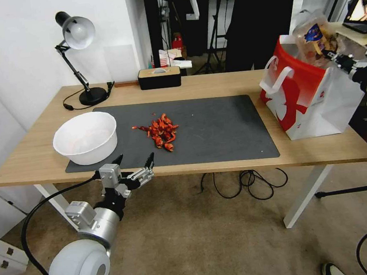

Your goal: Close the disposable takeout box, then place it into the delivery bag.

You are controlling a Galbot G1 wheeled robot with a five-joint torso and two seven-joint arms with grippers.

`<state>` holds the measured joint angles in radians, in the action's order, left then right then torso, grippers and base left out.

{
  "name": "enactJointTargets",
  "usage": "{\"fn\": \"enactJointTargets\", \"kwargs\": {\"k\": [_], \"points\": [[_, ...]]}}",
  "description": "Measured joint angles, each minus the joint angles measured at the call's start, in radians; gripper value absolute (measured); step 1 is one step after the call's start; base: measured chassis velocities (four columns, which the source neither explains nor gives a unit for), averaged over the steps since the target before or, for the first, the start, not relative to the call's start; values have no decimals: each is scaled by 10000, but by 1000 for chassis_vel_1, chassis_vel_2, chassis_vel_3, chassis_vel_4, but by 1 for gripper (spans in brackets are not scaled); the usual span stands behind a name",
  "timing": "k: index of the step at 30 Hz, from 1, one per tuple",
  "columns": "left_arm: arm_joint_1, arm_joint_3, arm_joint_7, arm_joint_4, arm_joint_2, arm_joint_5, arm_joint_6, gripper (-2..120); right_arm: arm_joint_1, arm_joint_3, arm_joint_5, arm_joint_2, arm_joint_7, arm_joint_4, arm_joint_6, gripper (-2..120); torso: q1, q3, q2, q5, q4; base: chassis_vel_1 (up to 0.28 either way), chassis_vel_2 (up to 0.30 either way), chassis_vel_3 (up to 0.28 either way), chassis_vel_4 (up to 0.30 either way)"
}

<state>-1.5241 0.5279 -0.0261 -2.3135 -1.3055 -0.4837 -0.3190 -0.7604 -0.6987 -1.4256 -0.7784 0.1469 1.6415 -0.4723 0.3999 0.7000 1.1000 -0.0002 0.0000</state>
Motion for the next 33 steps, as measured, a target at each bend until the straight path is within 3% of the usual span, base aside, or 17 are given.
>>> {"fn": "enactJointTargets", "kwargs": {"k": [17, 19, 23, 33], "points": [[10, -12, 23, -94, 118, -58, 3, 100, -66, -336, -31, 96, -42, 510, -20, 81, 1, 0, 0, 3, 0, 0, 0, 0, 0], [-24, 4, 31, -102, 151, -61, 3, 100, -230, -563, 41, 164, -294, 887, 111, 92, 0, 0, 0, 2, 0, 0, 0, 0, 0], [-23, 26, 47, -102, 183, -68, 9, 100, -369, -730, 349, 292, -841, 1368, 609, 100, 0, 0, 0, 1, 0, 0, 0, 0, 0], [16, 78, 60, -115, 244, -69, 31, 100, -1074, -1033, 1759, 329, -2075, 2577, 2034, 100, 0, -1, 0, -1, 0, 0, 0, 0, 0]]}}
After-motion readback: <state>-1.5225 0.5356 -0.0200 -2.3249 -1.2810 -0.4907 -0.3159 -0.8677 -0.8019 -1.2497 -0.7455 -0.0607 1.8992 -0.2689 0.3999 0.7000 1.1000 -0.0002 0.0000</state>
